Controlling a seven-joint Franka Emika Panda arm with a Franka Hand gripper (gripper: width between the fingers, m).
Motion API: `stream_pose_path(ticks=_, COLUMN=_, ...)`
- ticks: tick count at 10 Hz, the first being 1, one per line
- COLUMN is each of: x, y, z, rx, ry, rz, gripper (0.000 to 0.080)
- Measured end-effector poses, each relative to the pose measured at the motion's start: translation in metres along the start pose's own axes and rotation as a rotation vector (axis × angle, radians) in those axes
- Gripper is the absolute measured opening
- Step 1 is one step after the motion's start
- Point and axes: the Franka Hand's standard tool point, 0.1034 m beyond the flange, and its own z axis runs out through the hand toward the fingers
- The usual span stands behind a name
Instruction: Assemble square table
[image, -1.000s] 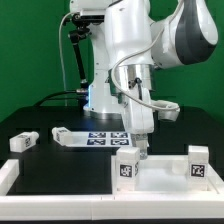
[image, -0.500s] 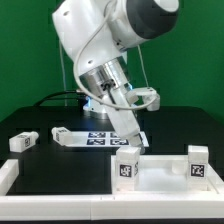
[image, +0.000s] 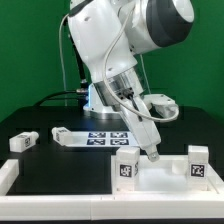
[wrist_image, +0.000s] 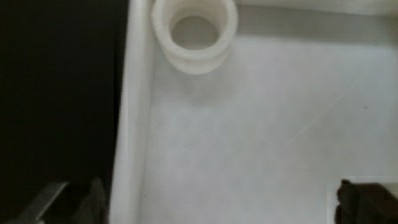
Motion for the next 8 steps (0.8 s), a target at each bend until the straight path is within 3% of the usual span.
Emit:
stream_pose_path(ticks=1, x=0.009, y=0.000, z=-0.002, rx=0.036, ry=0.039, rz=-0.004, gripper=0.0648)
stream_pose_path(ticks=2, x=0.014, y=0.005, z=0.001, rx=0.050, ry=0.077, rz=-0.009, gripper=0.0648)
stream_pose_path(ticks=4, x=0.022, y=0.015, z=0.008, rx=0.134, ry=0.164, rz=0.026, gripper=0.0648)
stream_pose_path(ticks=5, x=0.022, y=0.018, z=0.012, rx=0.152, ry=0.185, rz=0.028, gripper=0.0648)
stream_pose_path(ticks=8, x=0.014, y=0.019, z=0.017, rx=0.142, ry=0.175, rz=0.031, gripper=0.0648)
